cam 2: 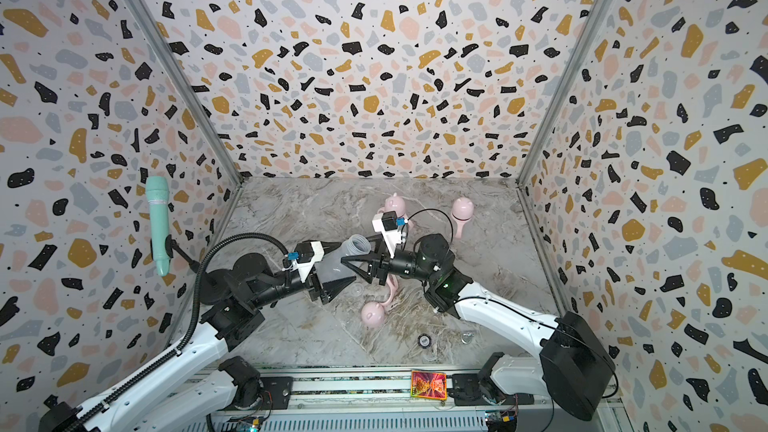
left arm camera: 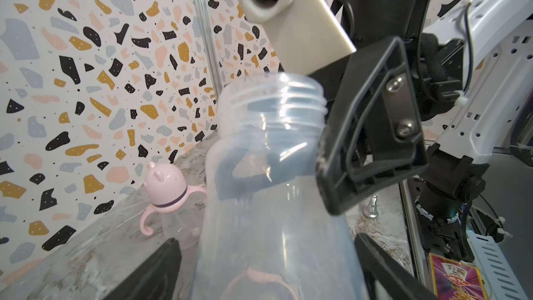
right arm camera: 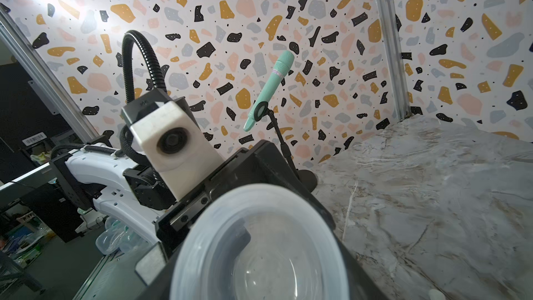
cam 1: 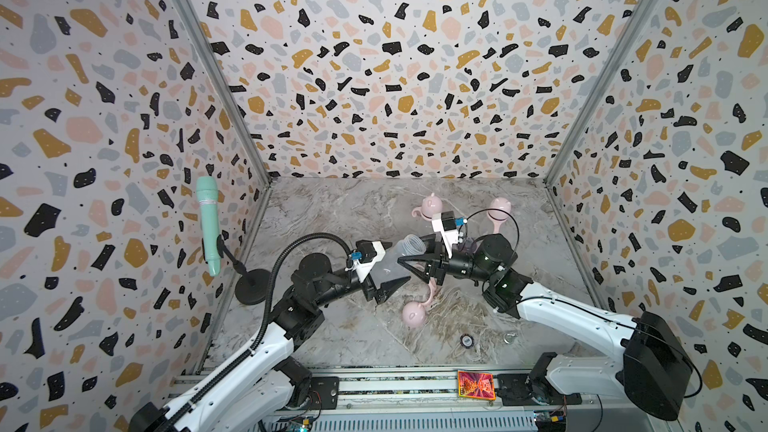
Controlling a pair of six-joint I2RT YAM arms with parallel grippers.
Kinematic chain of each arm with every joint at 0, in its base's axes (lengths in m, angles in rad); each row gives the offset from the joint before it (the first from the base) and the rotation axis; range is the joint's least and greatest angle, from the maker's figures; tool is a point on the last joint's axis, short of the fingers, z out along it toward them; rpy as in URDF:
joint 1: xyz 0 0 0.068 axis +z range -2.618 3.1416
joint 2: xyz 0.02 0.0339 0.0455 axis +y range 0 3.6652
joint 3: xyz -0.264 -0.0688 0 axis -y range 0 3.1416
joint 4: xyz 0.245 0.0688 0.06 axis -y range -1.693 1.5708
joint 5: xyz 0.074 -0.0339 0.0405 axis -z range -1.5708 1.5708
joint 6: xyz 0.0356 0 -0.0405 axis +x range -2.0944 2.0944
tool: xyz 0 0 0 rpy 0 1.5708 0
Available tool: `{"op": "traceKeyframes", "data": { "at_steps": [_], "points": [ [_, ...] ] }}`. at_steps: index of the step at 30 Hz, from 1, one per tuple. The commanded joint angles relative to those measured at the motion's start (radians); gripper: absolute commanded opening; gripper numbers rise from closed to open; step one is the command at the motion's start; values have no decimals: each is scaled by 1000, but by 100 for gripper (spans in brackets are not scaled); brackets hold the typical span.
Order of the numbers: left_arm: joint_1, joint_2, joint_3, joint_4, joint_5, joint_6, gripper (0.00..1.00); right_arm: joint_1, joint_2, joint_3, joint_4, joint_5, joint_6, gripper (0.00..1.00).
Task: Assemble the baby bottles
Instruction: Pick up the baby bottle from the center of the board.
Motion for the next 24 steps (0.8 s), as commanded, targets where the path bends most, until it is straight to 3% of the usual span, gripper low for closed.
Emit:
{"op": "traceKeyframes", "data": {
  "at_steps": [1,15,24],
  "points": [
    [4,10,18,97,20,-18,93,20,1,8,37,-77,39,21],
    [4,91,45,45,58,-22,93,22,-40,-24,179,-57,101,20],
    [4,99,45,47,174,-40,94,8,-53,-55,283,-43,140,20]
  ]
}}
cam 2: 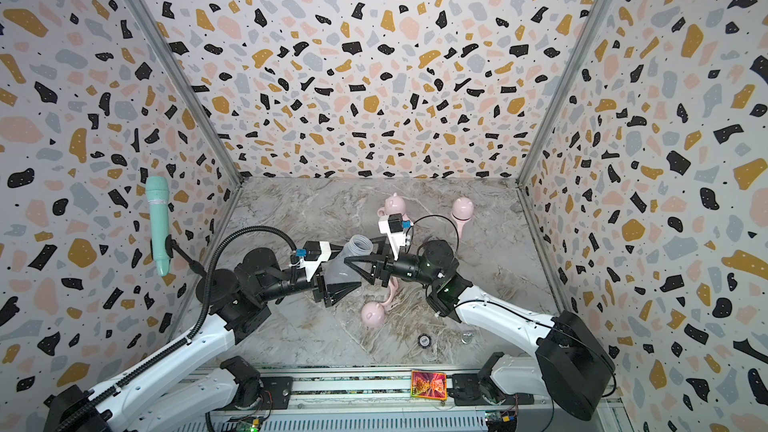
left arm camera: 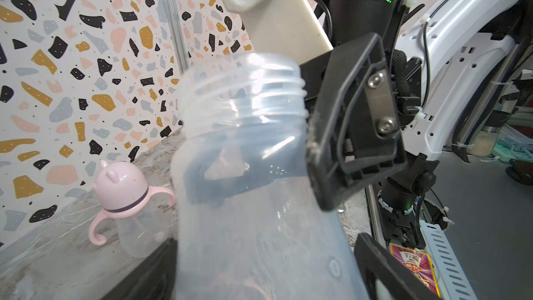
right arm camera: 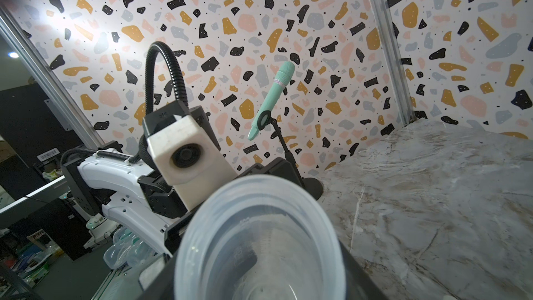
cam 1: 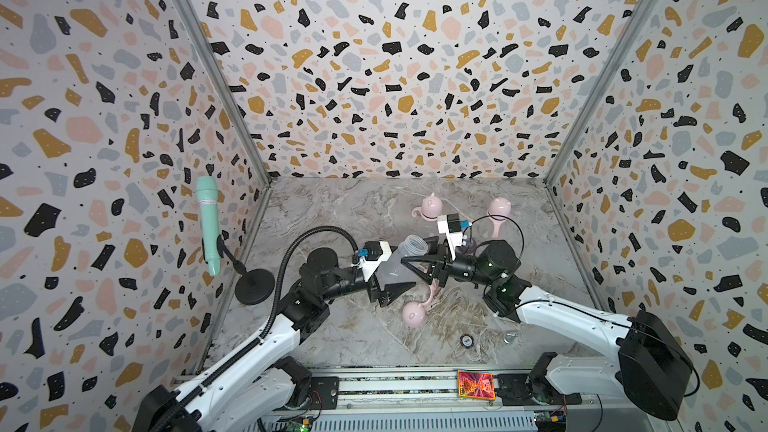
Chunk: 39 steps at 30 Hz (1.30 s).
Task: Assemble the baby bottles
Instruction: Pick up the baby bottle from the center of the board.
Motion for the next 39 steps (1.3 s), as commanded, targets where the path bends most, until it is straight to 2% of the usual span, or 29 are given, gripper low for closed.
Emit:
{"op": "traceKeyframes", "data": {
  "at_steps": [1,12,15,18,20,23,25,29,35,37,39],
  "points": [
    [4,16,29,34,50,-15,94,12,-51,15,133,-59,57,20],
    [4,46,51,61,49,-53,94,13,-36,0,220,-62,103,20],
    [4,48,57,66,17,-67,91,17,-25,1,226,-66,103,20],
    [4,51,69,66,-8,-84,78,19,-15,3,216,-74,99,20],
    [4,50,79,49,-38,-92,69,19,-16,3,184,-72,87,25],
    [4,32,78,10,-114,-87,58,19,-34,23,37,-44,20,53],
    [4,14,70,-29,-185,-74,50,19,-63,52,-137,-10,-57,66],
    [4,-40,46,-108,-326,-38,46,19,-142,96,-474,103,-184,83],
    [4,-112,10,-171,-473,-18,41,18,-239,91,-819,275,-209,84],
    [4,-128,0,-177,-521,-21,39,14,-240,84,-926,349,-187,81],
    [4,-136,-3,-190,-568,-22,38,8,-208,85,-1053,466,-139,72]
  ]
}}
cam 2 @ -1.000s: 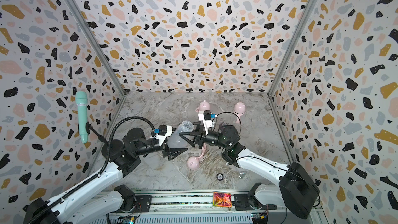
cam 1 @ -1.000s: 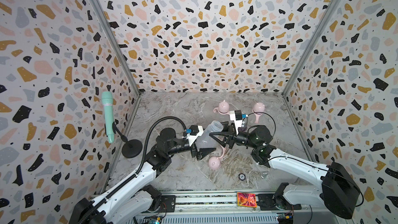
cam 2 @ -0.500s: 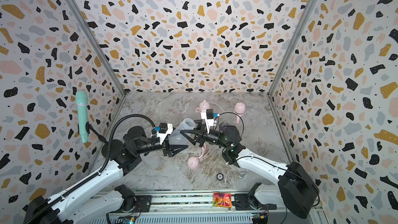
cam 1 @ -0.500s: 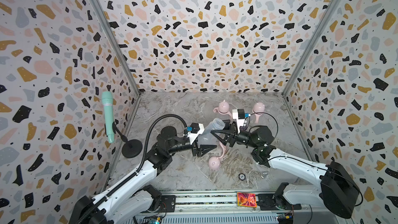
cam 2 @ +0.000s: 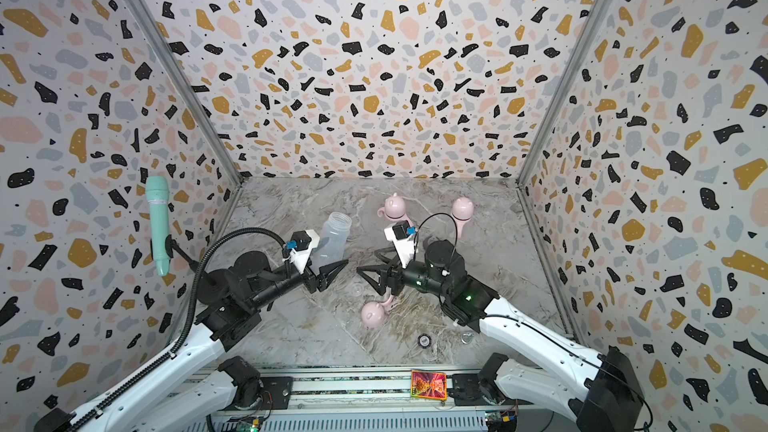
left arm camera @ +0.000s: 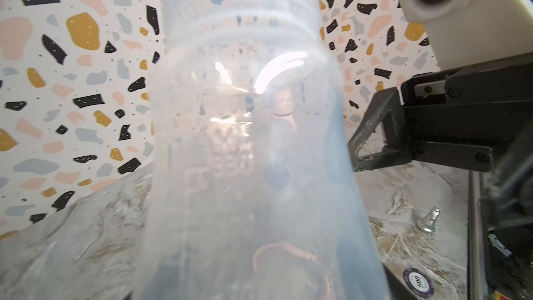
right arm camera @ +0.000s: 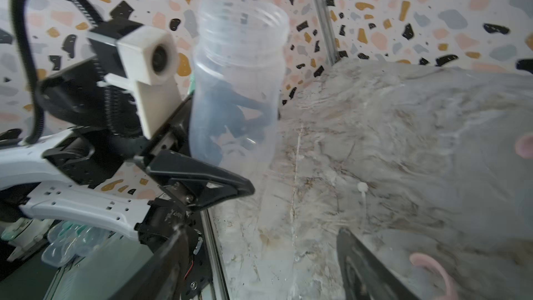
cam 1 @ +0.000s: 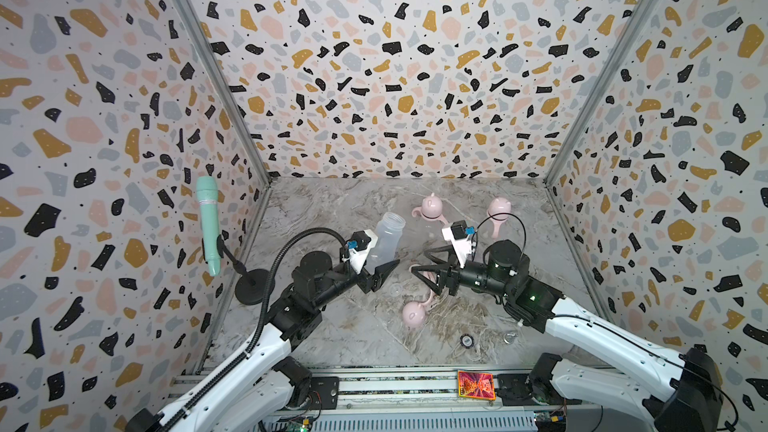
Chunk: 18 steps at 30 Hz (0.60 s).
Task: Assemble the baby bottles
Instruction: Pick up the baby bottle from the center of the board, then pick up the handle at the center of the board.
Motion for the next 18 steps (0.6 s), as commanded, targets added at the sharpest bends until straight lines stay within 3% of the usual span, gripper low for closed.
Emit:
{"op": "traceKeyframes", "data": {
  "at_steps": [1,3,7,13,18],
  "points": [
    [3,-20,-15,-6,-125,17,38,-8,51,17,-331,228,60,66],
    [4,-20,-17,-14,-133,28,38,-9,96,-7,-376,274,130,57],
    [3,-13,-6,-36,-129,39,38,4,153,-105,-248,256,263,48],
    [4,-15,-5,-50,-123,47,38,19,273,-119,-127,254,323,46],
    [3,-22,-17,-34,-114,44,38,24,349,-134,-73,330,380,41]
  ]
}}
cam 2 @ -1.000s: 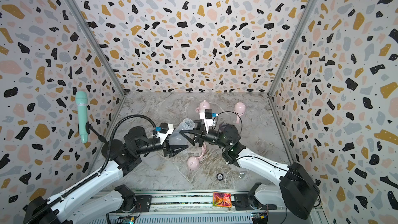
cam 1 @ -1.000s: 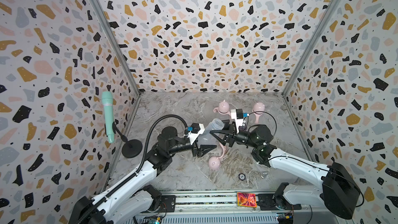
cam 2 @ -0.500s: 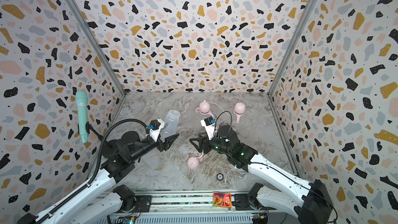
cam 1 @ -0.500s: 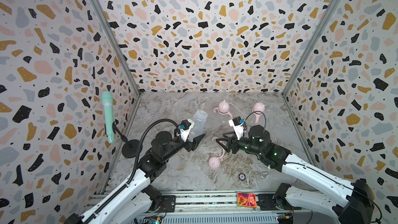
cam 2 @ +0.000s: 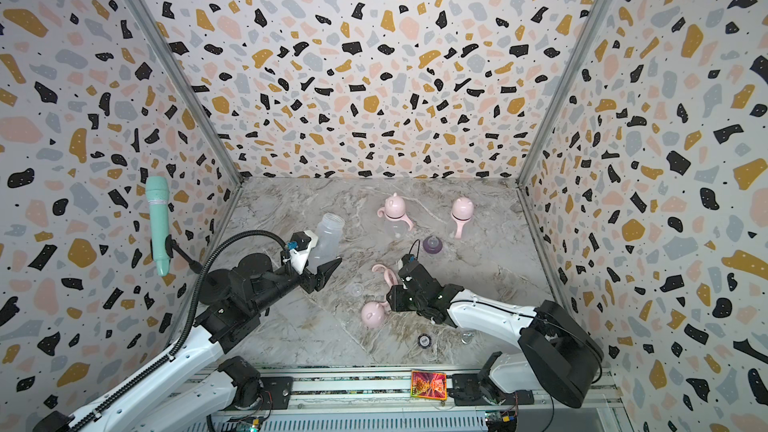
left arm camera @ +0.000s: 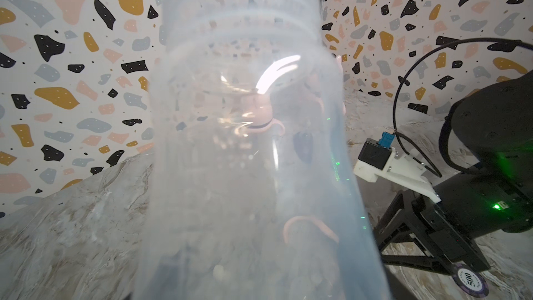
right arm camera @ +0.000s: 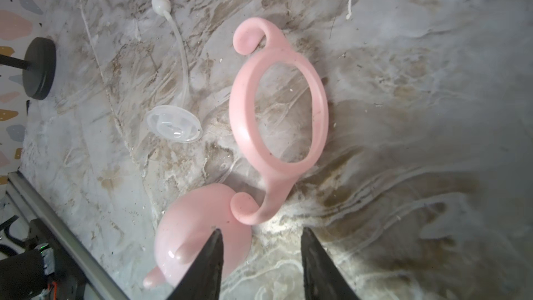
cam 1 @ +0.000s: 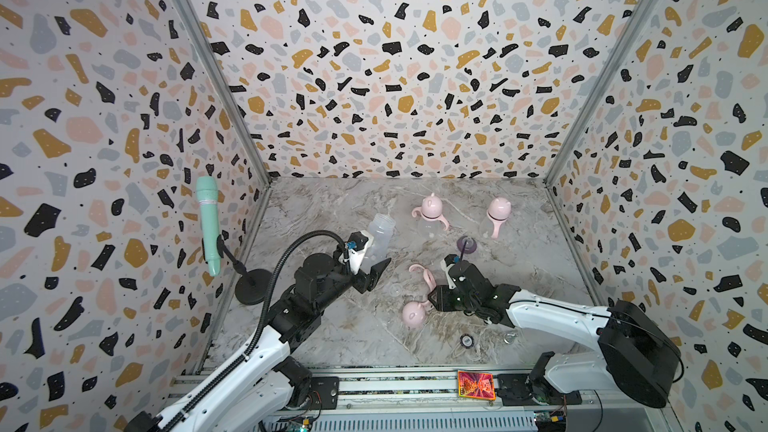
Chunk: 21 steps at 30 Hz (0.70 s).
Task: Assemble the baby bottles
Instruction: Pick up the handle at the center of the board.
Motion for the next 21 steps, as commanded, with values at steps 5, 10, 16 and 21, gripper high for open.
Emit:
{"op": "traceKeyframes", "data": {
  "at_steps": [5,10,16,21],
  "points": [
    [3,-21,-15,60,17,5,38,5,78,1,114,72,93,39],
    [3,-22,-14,59,18,9,39,14,117,-11,141,76,126,33],
    [4,-23,-4,58,24,11,39,19,100,-55,173,146,171,20],
    [3,-20,7,45,31,11,39,18,86,-54,193,175,173,12]
  ]
}}
